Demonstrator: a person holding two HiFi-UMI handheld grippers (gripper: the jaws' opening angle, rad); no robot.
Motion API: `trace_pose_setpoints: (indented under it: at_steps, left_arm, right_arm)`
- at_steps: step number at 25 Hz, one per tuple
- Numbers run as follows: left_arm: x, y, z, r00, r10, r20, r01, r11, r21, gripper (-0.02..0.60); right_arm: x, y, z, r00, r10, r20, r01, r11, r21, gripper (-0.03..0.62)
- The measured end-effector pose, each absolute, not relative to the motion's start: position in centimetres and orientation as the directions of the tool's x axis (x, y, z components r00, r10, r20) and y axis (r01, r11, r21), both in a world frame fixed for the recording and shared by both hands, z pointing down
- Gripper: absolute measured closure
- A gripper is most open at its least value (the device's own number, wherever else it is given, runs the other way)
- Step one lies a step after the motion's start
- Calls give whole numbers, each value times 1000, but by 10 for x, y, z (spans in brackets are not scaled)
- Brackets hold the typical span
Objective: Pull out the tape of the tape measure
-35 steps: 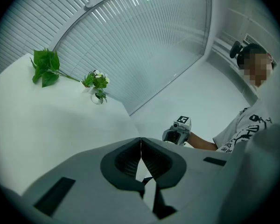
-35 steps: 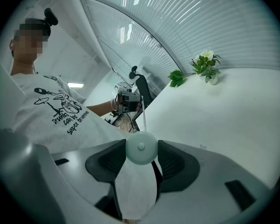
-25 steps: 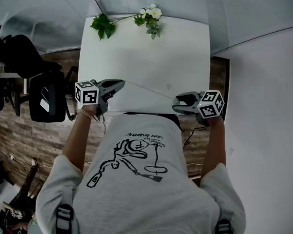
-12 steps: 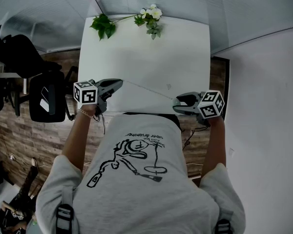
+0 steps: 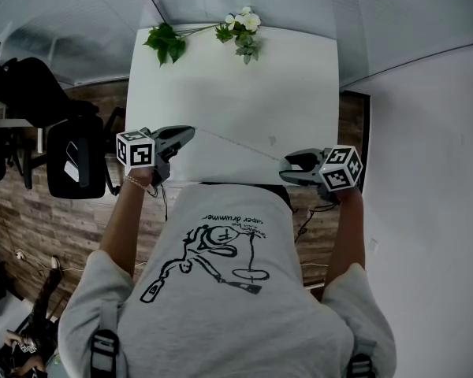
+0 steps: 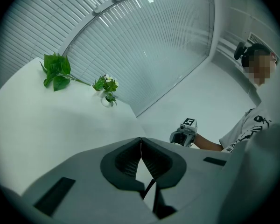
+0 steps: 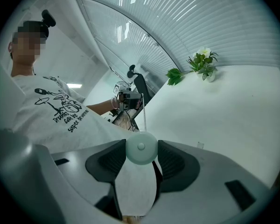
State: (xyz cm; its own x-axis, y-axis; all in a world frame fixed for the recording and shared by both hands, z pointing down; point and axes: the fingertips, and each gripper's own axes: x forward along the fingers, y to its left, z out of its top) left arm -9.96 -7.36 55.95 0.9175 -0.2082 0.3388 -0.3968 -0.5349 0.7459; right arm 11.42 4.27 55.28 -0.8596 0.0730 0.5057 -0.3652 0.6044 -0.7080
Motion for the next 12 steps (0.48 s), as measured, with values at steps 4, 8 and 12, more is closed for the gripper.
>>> trace_pose_setpoints:
  at_steps: [4,8,12]
  left_arm:
    - [-101,-77,560,916,-212,340,-400,-529,748,560]
    - [-103,-79,562,915,-209,346,-403,-526,749,560]
    - [-105,-80,564,913,-212,350,-408,-520,751,560]
  right_arm:
    - [114,41,552,-859,73,507,-367,602,-709,372]
    - [114,40,553,-854,75,515,-375,598,-709,372]
    - [113,40,555,-851,80,519,-377,596,-709,372]
